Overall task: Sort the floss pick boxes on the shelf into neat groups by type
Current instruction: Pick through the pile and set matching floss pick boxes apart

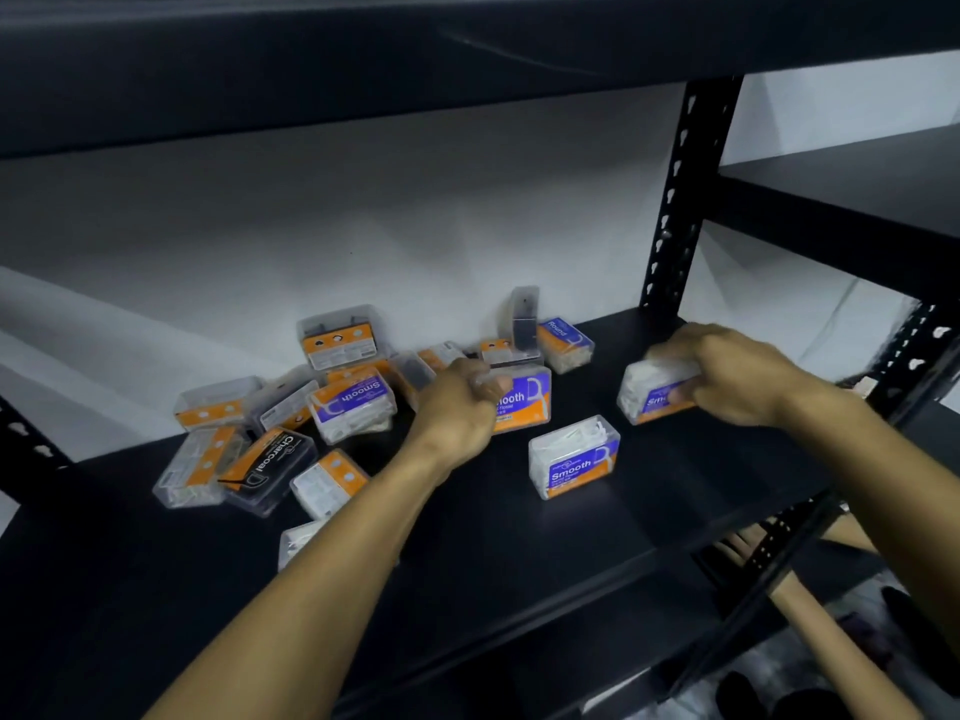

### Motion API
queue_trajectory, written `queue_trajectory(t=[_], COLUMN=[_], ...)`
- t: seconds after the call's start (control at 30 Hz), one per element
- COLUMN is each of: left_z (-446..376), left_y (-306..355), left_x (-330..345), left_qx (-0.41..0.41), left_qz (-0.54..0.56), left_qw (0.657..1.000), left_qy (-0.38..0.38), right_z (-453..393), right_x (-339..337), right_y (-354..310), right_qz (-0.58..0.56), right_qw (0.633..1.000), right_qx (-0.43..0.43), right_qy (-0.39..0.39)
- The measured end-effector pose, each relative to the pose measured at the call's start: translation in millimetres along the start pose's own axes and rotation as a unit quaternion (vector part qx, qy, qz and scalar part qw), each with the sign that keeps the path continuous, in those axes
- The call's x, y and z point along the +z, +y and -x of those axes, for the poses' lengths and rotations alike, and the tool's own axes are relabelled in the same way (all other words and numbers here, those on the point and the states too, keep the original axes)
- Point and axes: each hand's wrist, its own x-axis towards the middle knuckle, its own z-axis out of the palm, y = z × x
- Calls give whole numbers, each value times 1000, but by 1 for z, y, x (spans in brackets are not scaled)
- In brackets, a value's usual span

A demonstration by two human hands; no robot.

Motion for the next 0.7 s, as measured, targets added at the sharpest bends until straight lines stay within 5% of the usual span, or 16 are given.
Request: queue_trajectory(t=[0.7], left_z=[2], left_y=[-10], left_x=[32], left_qx=[-88], left_qz=[87], left_qw=[989], left_qy=[-85], right_z=[9], right_x=[44], right_y=[2], right_qz=[-9], right_qw=[999], right_qx=[-4], right_qy=[-51])
